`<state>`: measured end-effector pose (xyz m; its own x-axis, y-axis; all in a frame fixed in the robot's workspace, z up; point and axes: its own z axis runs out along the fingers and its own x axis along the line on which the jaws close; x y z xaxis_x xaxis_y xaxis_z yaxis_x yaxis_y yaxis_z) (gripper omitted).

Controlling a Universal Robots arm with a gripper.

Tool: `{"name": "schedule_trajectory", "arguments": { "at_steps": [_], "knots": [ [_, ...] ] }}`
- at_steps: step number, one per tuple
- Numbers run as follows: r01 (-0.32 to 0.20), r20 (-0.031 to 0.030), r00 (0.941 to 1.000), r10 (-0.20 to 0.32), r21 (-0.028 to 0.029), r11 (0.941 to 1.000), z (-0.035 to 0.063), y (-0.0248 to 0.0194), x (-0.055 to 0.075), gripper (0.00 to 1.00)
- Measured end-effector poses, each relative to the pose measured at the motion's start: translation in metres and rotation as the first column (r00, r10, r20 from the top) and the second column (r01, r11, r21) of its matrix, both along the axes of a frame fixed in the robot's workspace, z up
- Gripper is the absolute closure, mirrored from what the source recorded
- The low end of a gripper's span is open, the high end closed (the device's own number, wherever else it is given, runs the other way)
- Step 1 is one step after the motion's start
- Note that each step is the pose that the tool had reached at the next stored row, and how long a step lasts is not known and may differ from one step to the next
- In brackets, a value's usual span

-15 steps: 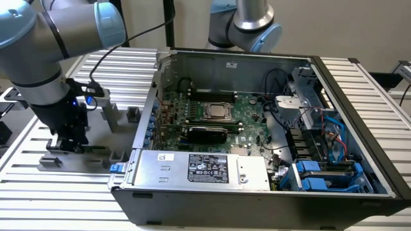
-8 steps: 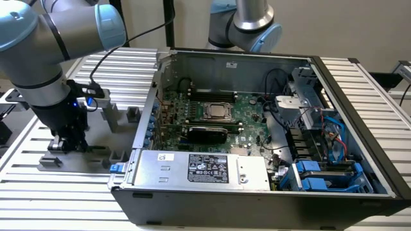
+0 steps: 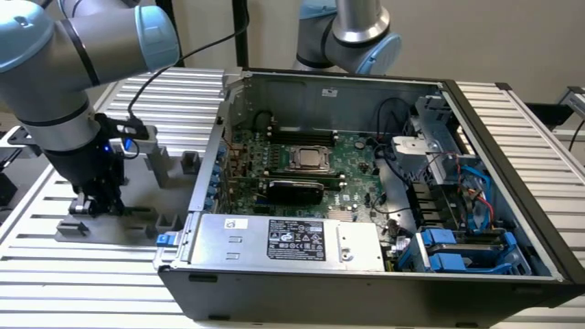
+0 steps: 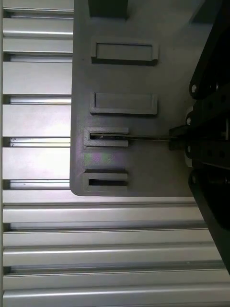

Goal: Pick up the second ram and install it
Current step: 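Pick up the second ram and move it above second insertion slot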

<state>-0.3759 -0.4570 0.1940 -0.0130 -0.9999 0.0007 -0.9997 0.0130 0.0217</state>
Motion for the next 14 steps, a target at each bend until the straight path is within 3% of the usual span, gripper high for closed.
{"name": "schedule_trajectory", "arguments": {
  "at_steps": [4,14],
  "knots": [
    [0.0,-0.0006,1.0,0.0,0.0,1.0,0.0092,0.0,0.001,0.86],
    [0.0,-0.0061,1.0,0.0,0.0,1.0,0.054,-0.0001,0.006,0.86]
  ]
}}
